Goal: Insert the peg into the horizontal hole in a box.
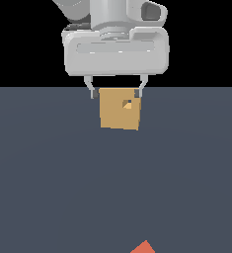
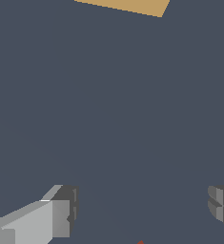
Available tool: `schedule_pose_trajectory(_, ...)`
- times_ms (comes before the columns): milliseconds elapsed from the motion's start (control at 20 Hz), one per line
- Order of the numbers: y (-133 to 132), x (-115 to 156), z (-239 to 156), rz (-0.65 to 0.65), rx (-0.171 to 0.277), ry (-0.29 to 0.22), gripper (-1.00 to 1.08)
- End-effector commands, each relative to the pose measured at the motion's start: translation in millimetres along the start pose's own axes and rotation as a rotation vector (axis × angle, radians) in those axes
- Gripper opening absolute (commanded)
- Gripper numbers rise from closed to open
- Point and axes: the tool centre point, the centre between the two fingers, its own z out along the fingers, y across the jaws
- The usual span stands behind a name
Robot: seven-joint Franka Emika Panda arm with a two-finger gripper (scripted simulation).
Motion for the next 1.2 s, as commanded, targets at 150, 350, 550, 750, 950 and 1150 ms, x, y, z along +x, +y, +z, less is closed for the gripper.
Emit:
schedule_pose_trajectory(150, 1.1, -4.0, 1.5, 0.013, 0.000, -0.001, 1.00)
schedule_pose_trajectory(350, 5.4, -22.1, 8.5, 0.074, 0.000, -0.003, 1.00)
schedule_pose_trajectory(550, 10.5, -56.5, 21.2, 0.187, 0.001, -0.007, 1.00)
schedule_pose_trajectory(750, 10.6, -108.6, 40.0, 0.356, 0.002, -0.013, 1.00)
schedule_pose_trajectory(950, 0.3, -165.0, 60.2, 0.541, 0.003, -0.018, 1.00)
schedule_pose_trajectory(1150, -20.2, -217.2, 79.6, 0.723, 0.004, -0.023, 1.00)
